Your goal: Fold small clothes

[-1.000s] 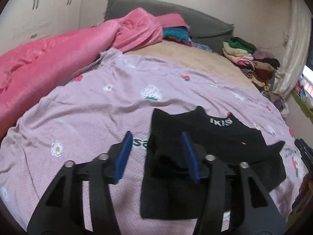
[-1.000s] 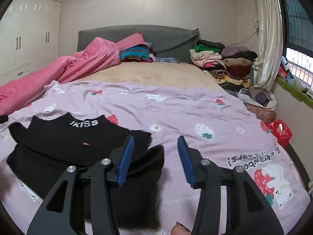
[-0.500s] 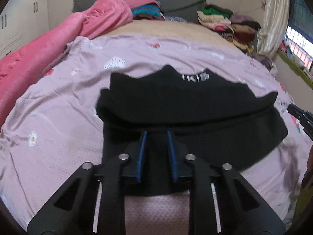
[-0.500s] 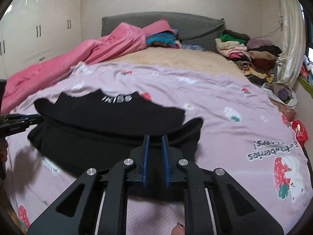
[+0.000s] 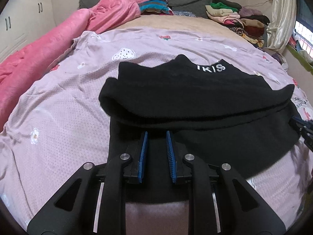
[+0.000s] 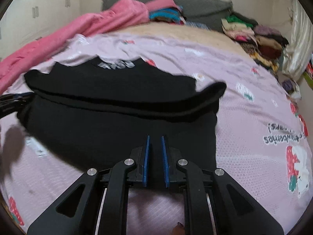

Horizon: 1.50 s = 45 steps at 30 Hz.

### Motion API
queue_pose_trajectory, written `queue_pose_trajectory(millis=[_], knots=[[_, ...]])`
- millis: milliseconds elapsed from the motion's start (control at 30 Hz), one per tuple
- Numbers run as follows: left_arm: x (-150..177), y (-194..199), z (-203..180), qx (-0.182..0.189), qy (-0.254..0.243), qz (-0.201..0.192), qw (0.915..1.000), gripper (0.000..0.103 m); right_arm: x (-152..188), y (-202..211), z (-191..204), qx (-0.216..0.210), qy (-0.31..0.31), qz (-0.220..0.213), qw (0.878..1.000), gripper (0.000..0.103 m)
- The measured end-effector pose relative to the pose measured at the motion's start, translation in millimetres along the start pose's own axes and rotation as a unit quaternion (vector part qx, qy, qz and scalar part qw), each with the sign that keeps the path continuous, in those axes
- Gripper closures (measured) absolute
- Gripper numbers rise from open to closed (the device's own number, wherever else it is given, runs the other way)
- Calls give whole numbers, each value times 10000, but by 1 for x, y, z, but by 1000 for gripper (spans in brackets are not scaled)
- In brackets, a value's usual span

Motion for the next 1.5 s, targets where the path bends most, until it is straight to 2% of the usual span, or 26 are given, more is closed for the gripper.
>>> queue_pose_trajectory(millis=[100, 267, 500, 767, 833, 867, 933, 967, 1100, 1167, 1200, 1233, 1267, 1300, 1367, 1500], knots=[[-8, -9, 0, -95, 8, 34, 9999, 90, -6, -20, -6, -133, -157, 121, 9997, 91], [-20, -25, 6, -190, 144, 149, 9996, 90, -26, -38, -11, -168, -201, 71, 9996, 91], [-51, -38, 21, -90, 781, 130, 9968, 91, -68, -56, -21, -281, -509, -89, 9983, 92], [-63, -35, 54, 12, 1364, -228, 9904, 90, -88, -59, -46, 100, -586, -332, 9977, 91], [-63, -34, 64, -9, 1405, -271, 9897, 84, -87, -53, -55, 203, -622, -419, 9970, 91], [-62, -35, 66, 17, 1415, -251, 9896, 82, -85, -51, -59, 258, -641, -437, 9967, 90], [-61, -41, 70, 176, 1437, -166, 9893, 75, -82, -50, -68, 432, -701, -347, 9960, 74], [-61, -45, 69, 259, 1405, -121, 9897, 74, -80, -52, -73, 400, -756, -252, 9960, 63], [-60, -60, 62, 470, 1175, 24, 9920, 63, -74, -61, -86, 306, -1006, 23, 9945, 61], [-62, -63, 59, 535, 1110, 7, 9924, 64, -73, -67, -92, 191, -1137, 124, 9933, 61], [-62, -62, 58, 550, 1096, -14, 9925, 71, -72, -69, -92, 107, -1148, 146, 9932, 62], [-63, -62, 57, 537, 1067, -29, 9928, 85, -72, -71, -90, 19, -1145, 149, 9933, 66], [-64, -61, 56, 466, 1029, -68, 9936, 91, -72, -72, -90, -95, -1158, 146, 9931, 83], [-64, -58, 56, 470, 1008, -133, 9937, 92, -71, -73, -87, -261, -1171, 160, 9926, 97], [-66, -53, 57, 501, 1009, -212, 9934, 95, -71, -71, -80, -342, -1071, 176, 9935, 103], [-69, -36, 58, 541, 1015, -385, 9926, 97, -75, -60, -73, -316, -1025, -13, 9942, 103]])
Point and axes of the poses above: each gripper's, at about its wrist camera, not at the fingertips, and y roughly against the way its jaws point, z to its left, x to its underside, the point moved 4 cm from there along -y, roughly the way its jaws point, and after that the axes turned 1 degree about x, right-handed, at the moved point
